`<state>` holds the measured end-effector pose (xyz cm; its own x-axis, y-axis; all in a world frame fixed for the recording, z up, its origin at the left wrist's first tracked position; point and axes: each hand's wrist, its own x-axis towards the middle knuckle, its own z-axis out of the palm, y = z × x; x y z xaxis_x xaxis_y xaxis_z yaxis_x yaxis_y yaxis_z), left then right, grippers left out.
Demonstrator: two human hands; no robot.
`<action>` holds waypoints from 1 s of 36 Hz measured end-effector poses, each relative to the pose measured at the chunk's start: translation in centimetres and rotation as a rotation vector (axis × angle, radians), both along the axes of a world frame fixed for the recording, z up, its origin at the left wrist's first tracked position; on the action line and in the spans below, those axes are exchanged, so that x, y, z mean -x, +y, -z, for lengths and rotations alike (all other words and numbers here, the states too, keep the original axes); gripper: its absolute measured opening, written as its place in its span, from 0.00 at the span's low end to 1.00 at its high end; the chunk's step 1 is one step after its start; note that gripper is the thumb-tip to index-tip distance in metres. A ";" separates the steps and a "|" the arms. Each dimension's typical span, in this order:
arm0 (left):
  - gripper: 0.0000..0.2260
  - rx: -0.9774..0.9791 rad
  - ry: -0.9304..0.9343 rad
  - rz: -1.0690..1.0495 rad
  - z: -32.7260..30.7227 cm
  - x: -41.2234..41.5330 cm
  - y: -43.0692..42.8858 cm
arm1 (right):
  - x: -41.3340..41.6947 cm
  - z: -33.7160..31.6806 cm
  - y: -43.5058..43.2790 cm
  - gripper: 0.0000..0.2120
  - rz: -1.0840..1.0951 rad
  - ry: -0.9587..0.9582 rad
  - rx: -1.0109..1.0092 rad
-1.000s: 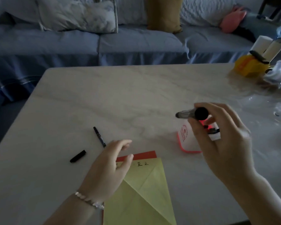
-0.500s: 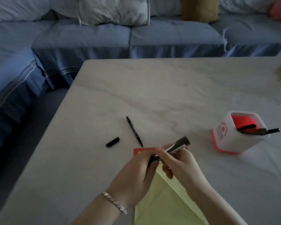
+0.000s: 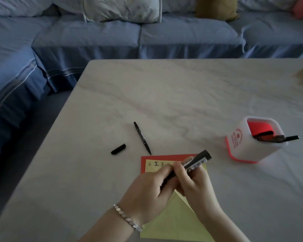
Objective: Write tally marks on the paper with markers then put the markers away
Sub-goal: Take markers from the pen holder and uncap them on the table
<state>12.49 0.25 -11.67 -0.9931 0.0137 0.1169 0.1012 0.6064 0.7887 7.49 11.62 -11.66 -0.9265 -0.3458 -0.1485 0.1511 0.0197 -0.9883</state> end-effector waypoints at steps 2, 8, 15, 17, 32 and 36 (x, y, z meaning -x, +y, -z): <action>0.10 0.000 -0.011 0.008 0.1 -0.1 -0.1 | -0.1 0.1 0.1 0.19 -0.006 -0.007 0.015; 0.12 -0.089 -0.041 -0.003 -0.4 -0.8 -0.1 | -0.1 0.5 0.5 0.12 -0.078 0.042 0.071; 0.14 -0.080 -0.044 -0.235 0.1 -1.4 -2.0 | 2.4 -0.9 0.1 0.14 0.032 0.158 -0.074; 0.10 -0.177 -0.093 -0.331 0.3 -1.9 -3.1 | 4.2 -1.6 0.3 0.11 0.013 0.112 -0.145; 0.11 -0.119 -0.030 -0.499 2.2 -2.9 -6.6 | 12.3 3.1 -6.5 0.14 -0.316 0.236 -0.839; 0.09 0.066 0.047 -0.480 1.6 -0.2 -6.7 | 12.8 4.2 -7.2 0.18 -0.250 0.336 -1.040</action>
<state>12.70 -6.43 -13.26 -0.8829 -0.4354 0.1760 -0.1674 0.6419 0.7483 -5.27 4.44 -15.86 -0.8957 -0.3810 -0.2293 -0.2437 0.8519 -0.4636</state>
